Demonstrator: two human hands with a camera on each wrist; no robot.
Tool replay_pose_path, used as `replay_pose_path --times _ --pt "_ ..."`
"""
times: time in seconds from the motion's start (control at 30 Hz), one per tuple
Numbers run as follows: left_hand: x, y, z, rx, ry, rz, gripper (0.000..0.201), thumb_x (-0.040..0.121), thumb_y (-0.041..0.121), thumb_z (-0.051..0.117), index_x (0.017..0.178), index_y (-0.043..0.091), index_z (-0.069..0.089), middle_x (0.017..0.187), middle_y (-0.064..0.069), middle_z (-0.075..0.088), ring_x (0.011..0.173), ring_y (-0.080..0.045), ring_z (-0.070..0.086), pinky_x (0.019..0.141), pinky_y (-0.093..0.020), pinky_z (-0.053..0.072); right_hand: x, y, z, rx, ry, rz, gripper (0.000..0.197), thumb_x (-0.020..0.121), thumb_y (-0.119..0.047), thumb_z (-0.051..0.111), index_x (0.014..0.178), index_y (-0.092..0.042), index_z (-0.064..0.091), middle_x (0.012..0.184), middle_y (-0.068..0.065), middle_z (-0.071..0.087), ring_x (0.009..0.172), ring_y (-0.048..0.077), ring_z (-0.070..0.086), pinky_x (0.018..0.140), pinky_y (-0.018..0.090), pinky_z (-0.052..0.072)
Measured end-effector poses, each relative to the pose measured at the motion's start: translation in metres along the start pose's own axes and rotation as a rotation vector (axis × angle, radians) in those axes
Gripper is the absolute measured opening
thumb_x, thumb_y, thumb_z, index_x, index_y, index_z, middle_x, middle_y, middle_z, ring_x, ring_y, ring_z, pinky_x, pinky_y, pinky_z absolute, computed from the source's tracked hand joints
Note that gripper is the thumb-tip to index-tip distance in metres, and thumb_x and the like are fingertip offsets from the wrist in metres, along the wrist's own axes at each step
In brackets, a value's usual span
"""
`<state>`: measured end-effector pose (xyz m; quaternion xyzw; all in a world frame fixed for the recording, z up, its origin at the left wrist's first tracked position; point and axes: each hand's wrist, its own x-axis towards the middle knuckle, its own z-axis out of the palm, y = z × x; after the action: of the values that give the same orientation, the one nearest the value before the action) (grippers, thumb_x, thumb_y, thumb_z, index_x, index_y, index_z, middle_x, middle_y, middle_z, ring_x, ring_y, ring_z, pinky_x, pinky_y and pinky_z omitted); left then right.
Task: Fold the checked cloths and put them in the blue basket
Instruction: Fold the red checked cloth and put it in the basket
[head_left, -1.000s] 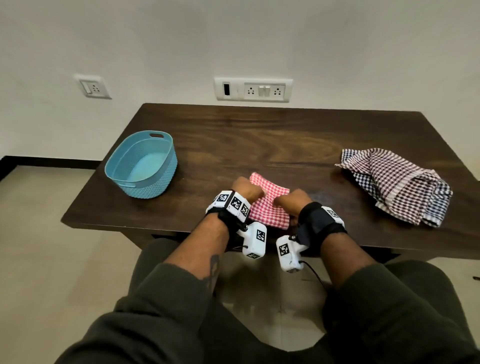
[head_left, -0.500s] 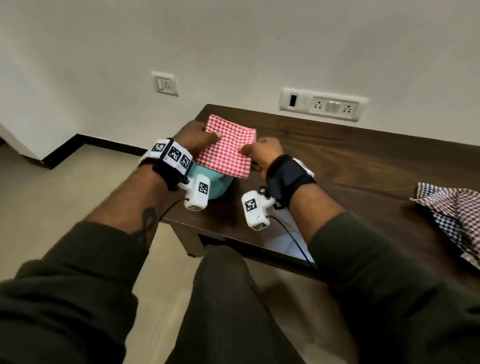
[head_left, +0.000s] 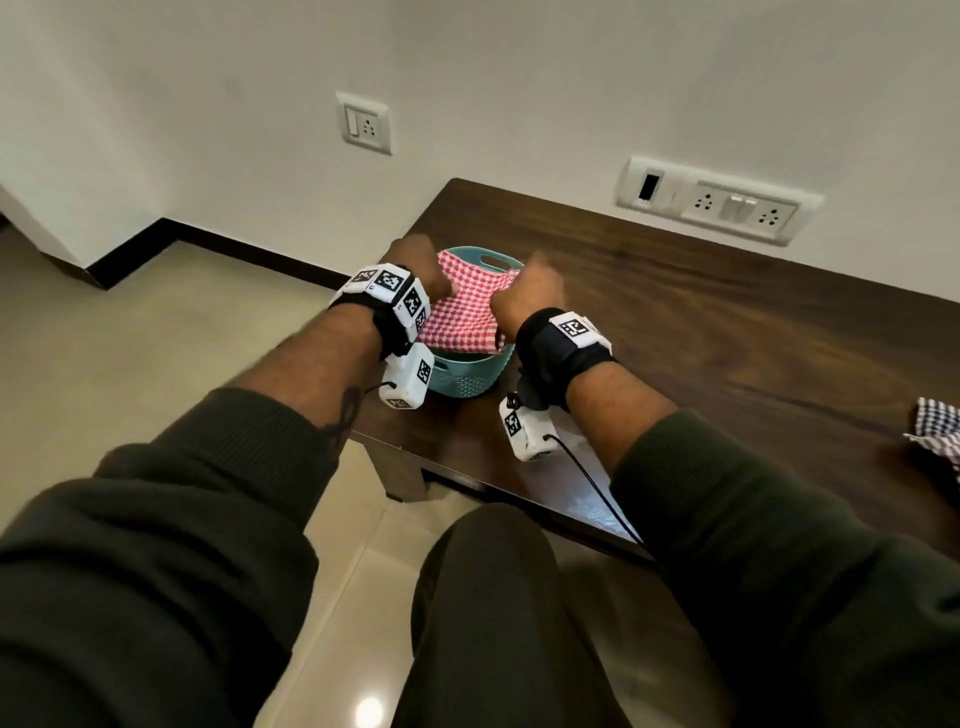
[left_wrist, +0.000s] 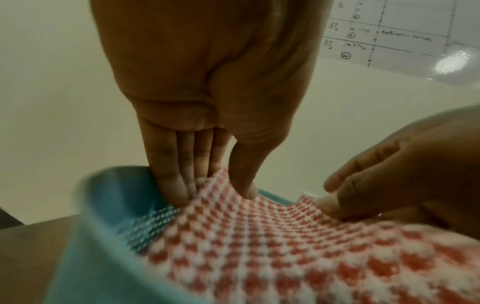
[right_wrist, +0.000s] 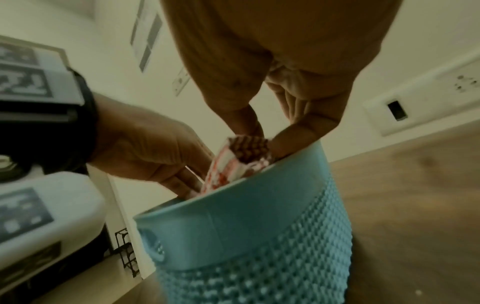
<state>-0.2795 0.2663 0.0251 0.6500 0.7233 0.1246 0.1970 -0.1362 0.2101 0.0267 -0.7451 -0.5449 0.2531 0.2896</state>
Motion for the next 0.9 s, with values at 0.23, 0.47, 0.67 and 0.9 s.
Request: replay_pose_path --times 0.23,0.47,0.67,0.9 --pt "-0.007 -0.001 -0.006 0.094 0.097 0.058 0.037 0.078 0.020 0.076 0.113 0.010 0.068 0.117 -0.016 0.067 0.104 -0.035 0.066 0.087 -0.038 0.055 -0.008 -0.002 0.001 -0.346 -0.080 -0.209 0.029 0.092 -0.007 0.054 0.119 -0.002 0.063 0.119 0.015 0.066 0.107 0.031 0.065 0.087 0.034 0.052" --pt "-0.019 -0.011 -0.004 0.185 0.026 -0.003 0.026 0.082 0.017 0.070 0.105 0.006 0.063 0.115 -0.019 0.065 0.101 -0.037 0.066 0.074 -0.034 0.048 0.005 -0.014 0.001 -0.607 -0.249 -0.425 0.025 0.088 -0.007 0.057 0.111 -0.007 0.068 0.108 0.012 0.067 0.101 0.031 0.065 0.086 0.036 0.051" --pt "-0.028 -0.012 -0.004 0.120 -0.001 -0.013 0.010 0.084 0.013 0.067 0.087 0.008 0.059 0.106 -0.018 0.068 0.093 -0.035 0.067 0.068 -0.031 0.050 0.014 -0.013 0.018 -0.966 -0.443 -0.484 0.017 0.078 -0.026 0.072 0.089 -0.016 0.063 0.073 -0.005 0.057 0.078 0.021 0.059 0.086 0.040 0.053" --pt "-0.031 -0.013 -0.007 0.096 -0.074 -0.020 0.014 0.080 0.012 0.071 0.076 0.010 0.057 0.093 -0.014 0.068 0.077 -0.030 0.062 0.065 -0.030 0.049 0.052 -0.029 0.041 -1.046 -0.512 -0.492 0.030 0.076 -0.032 0.076 0.104 -0.024 0.070 0.112 0.001 0.070 0.096 0.025 0.064 0.093 0.041 0.048"
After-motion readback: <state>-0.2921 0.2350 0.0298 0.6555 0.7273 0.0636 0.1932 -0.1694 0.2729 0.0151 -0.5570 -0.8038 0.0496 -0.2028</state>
